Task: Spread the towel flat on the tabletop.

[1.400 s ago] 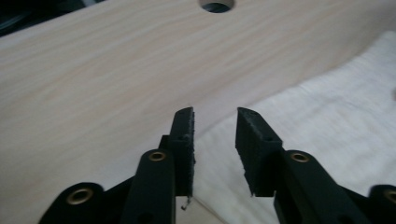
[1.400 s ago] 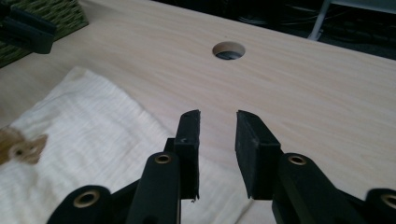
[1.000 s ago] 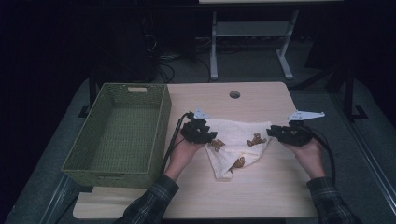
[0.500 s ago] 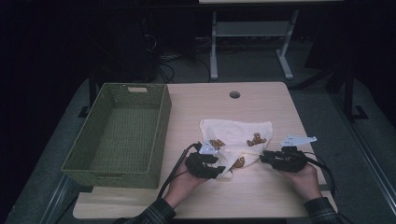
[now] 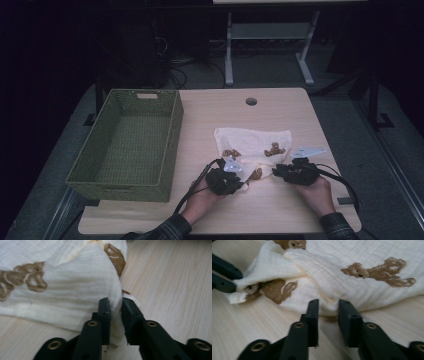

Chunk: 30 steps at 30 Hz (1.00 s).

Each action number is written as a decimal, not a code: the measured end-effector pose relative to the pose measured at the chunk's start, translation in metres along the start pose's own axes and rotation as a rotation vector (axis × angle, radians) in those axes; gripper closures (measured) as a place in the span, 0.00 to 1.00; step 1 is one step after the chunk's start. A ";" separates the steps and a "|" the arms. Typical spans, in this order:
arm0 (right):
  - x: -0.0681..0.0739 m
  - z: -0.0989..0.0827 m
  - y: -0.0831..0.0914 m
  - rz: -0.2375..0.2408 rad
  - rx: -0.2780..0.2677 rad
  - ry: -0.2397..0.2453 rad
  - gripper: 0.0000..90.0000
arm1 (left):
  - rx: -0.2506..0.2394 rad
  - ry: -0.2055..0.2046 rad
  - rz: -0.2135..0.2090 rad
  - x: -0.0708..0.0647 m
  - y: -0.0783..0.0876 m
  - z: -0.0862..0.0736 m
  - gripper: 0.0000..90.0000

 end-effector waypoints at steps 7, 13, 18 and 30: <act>-0.003 0.002 0.001 -0.006 -0.004 -0.009 1.00 | -0.013 -0.001 -0.005 0.004 0.009 0.003 0.98; -0.012 0.005 0.015 -0.044 -0.041 -0.006 1.00 | -0.083 0.054 0.030 0.023 0.033 0.004 0.98; -0.024 0.008 0.032 -0.082 -0.075 -0.013 1.00 | -0.119 0.111 0.073 0.045 0.052 -0.001 0.98; -0.033 0.010 0.037 -0.101 -0.087 -0.028 0.83 | -0.043 0.224 0.204 0.087 0.038 -0.014 0.98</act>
Point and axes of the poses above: each handheld gripper's, and its own axes: y roughly backward along the jaws, z roughly out of its top, x roughly to its left, the point moved 7 cm from there along -y, roughly forward along the jaws, and after that the axes turned 14 degrees about x, right-handed, at the moved point
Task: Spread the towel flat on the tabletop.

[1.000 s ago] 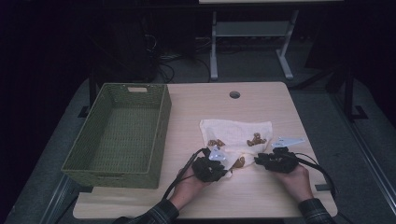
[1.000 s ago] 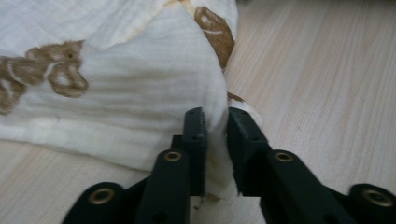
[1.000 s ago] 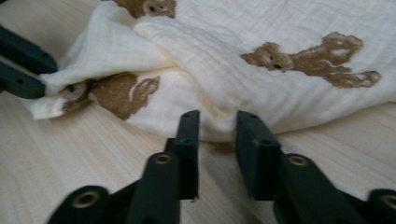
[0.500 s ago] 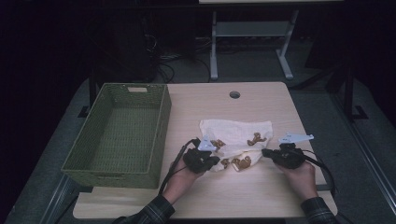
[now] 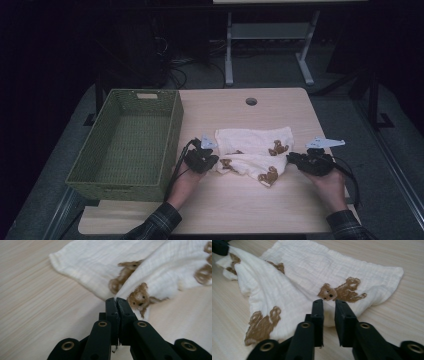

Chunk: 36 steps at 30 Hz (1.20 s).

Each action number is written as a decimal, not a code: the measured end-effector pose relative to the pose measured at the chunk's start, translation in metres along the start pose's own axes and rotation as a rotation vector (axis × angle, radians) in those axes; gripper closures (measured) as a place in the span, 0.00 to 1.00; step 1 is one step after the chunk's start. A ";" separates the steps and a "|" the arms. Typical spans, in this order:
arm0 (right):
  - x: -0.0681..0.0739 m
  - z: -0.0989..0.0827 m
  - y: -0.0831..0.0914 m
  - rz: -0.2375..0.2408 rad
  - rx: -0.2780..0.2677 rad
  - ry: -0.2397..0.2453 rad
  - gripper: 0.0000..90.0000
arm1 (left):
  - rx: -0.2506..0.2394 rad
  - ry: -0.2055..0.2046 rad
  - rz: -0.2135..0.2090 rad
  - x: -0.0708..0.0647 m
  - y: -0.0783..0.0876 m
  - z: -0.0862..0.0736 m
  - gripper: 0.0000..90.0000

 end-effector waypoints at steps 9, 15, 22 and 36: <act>0.037 -0.022 -0.006 0.116 0.061 0.052 0.76 | -0.011 0.022 0.000 0.005 0.001 -0.004 0.95; 0.053 -0.029 -0.019 0.136 0.125 0.067 0.75 | -0.011 0.021 -0.013 0.004 0.000 -0.005 0.95; 0.063 -0.020 -0.032 0.133 0.122 0.102 0.70 | -0.011 0.020 -0.024 0.004 0.000 -0.005 0.95; 0.073 -0.011 -0.038 0.120 0.087 0.136 0.68 | -0.002 0.011 -0.032 0.002 -0.002 -0.005 0.95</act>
Point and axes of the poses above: each handheld gripper's, and its own axes: y roughly backward along the jaws, z roughly out of its top, x roughly to its left, the point moved 7 cm from there along -y, roughly forward along the jaws, and after that the axes turned 14 degrees about x, right-handed, at the moved point
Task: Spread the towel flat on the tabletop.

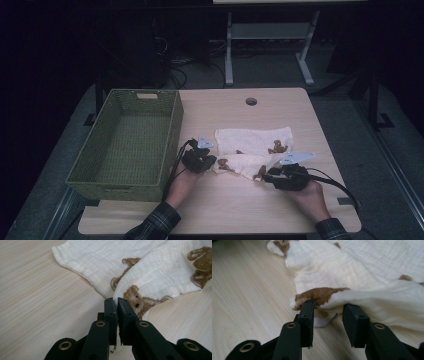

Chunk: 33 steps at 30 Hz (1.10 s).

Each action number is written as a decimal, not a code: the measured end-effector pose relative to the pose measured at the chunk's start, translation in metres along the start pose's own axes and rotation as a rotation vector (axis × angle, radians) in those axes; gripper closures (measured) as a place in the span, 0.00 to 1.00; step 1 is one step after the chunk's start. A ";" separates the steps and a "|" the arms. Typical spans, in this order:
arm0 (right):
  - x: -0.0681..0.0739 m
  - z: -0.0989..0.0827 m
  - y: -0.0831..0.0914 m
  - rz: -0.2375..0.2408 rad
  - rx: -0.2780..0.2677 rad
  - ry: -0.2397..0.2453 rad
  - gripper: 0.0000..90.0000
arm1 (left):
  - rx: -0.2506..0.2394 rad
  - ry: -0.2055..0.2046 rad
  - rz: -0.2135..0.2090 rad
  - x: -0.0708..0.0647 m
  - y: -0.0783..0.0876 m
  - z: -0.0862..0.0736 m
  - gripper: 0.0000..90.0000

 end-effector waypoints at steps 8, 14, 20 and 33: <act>0.004 0.001 -0.008 -0.043 -0.012 0.022 0.78 | 0.002 -0.005 -0.001 0.000 0.000 0.000 0.95; 0.007 -0.001 -0.009 -0.020 -0.014 0.039 0.97 | 0.001 -0.002 -0.002 0.000 0.000 0.000 0.95; 0.000 -0.011 0.005 -0.023 0.002 0.011 0.98 | -0.001 0.001 -0.002 0.001 0.002 0.000 0.96; -0.031 -0.043 0.042 -0.073 -0.008 -0.073 0.97 | 0.014 -0.031 -0.017 -0.007 0.000 0.001 0.97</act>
Point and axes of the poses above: each handheld gripper's, and its own axes: y roughly backward along the jaws, z roughly out of its top, x roughly to its left, the point moved 7 cm from there along -y, roughly forward along the jaws, and after that the axes turned 14 degrees about x, right-handed, at the moved point
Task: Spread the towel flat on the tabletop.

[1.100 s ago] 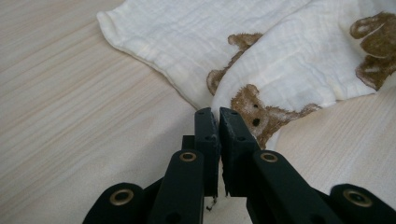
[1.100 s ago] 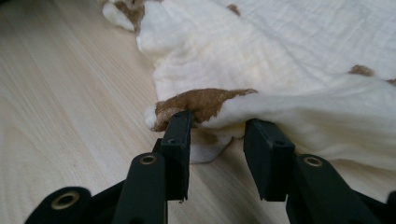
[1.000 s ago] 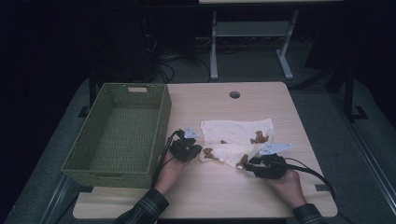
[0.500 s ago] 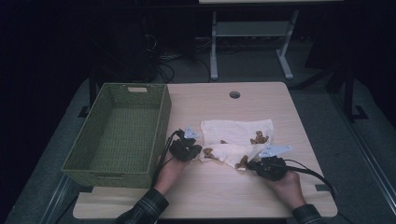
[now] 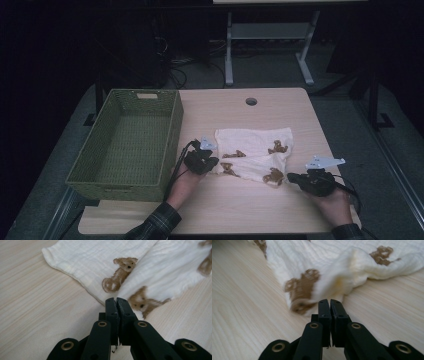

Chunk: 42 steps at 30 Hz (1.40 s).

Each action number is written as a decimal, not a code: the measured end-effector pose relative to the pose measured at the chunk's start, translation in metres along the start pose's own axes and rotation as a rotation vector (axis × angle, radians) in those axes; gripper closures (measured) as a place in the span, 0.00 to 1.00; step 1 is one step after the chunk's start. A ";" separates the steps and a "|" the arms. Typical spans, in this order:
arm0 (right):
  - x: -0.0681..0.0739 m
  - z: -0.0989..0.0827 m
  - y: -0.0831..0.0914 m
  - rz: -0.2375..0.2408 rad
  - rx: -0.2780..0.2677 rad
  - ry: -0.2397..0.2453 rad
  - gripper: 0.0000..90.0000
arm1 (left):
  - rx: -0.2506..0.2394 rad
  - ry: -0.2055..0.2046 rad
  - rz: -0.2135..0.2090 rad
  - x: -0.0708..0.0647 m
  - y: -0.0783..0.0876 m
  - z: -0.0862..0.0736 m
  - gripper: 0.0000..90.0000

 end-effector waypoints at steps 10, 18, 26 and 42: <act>-0.011 -0.013 0.007 -0.038 0.018 -0.029 0.99 | 0.004 0.007 -0.011 0.001 -0.001 -0.001 0.95; -0.016 -0.018 0.011 -0.045 0.014 -0.036 0.99 | -0.027 -0.017 -0.019 -0.012 0.017 -0.007 0.79; -0.030 -0.027 0.019 -0.078 0.008 -0.073 0.99 | 0.019 -0.067 -0.048 -0.028 0.011 -0.018 0.82; -0.033 -0.028 0.017 -0.086 0.013 -0.071 0.99 | 0.101 -0.132 -0.009 -0.030 -0.009 -0.023 0.88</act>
Point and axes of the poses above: each handheld gripper's, and its own axes: y roughly backward along the jaws, z roughly out of its top, x roughly to its left, the point moved 7 cm from there along -y, roughly forward along the jaws, and after that the axes turned 14 degrees about x, right-handed, at the moved point
